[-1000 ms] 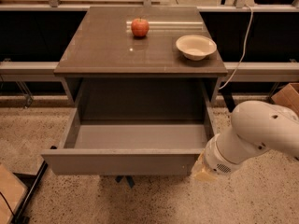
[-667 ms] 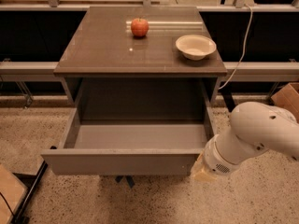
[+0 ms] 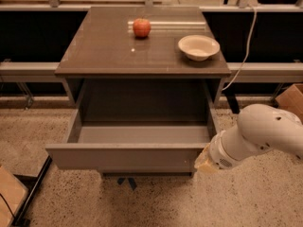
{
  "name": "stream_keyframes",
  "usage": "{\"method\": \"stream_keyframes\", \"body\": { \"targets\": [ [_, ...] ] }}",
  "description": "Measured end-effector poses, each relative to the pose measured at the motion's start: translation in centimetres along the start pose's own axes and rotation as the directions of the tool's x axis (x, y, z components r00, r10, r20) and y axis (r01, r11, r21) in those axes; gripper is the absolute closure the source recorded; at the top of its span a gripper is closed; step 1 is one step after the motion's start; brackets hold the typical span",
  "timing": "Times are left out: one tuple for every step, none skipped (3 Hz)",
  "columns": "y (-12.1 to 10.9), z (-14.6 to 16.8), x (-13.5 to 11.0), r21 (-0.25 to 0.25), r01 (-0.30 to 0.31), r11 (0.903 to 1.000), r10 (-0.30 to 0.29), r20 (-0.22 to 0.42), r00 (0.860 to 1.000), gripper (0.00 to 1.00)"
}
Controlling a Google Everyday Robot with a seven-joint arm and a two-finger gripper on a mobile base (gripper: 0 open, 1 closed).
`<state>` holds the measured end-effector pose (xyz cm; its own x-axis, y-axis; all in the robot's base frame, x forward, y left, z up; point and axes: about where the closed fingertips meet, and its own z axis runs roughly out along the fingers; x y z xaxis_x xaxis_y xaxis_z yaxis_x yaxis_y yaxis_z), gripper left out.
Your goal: Close top drawer
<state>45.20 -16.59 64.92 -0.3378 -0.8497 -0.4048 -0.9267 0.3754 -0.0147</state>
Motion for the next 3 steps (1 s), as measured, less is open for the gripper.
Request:
{"method": "stream_keyframes", "body": {
  "targets": [
    [0.0,0.0,0.0,0.000,0.000,1.0000,0.000,0.000,1.000,1.00],
    [-4.5,0.7,-1.9,0.050,0.049,0.9975,-0.052,0.051,0.997,1.00],
    [-4.4,0.7,-1.8,0.050,0.049,0.9975,-0.051,0.051,0.997,1.00]
  ]
}}
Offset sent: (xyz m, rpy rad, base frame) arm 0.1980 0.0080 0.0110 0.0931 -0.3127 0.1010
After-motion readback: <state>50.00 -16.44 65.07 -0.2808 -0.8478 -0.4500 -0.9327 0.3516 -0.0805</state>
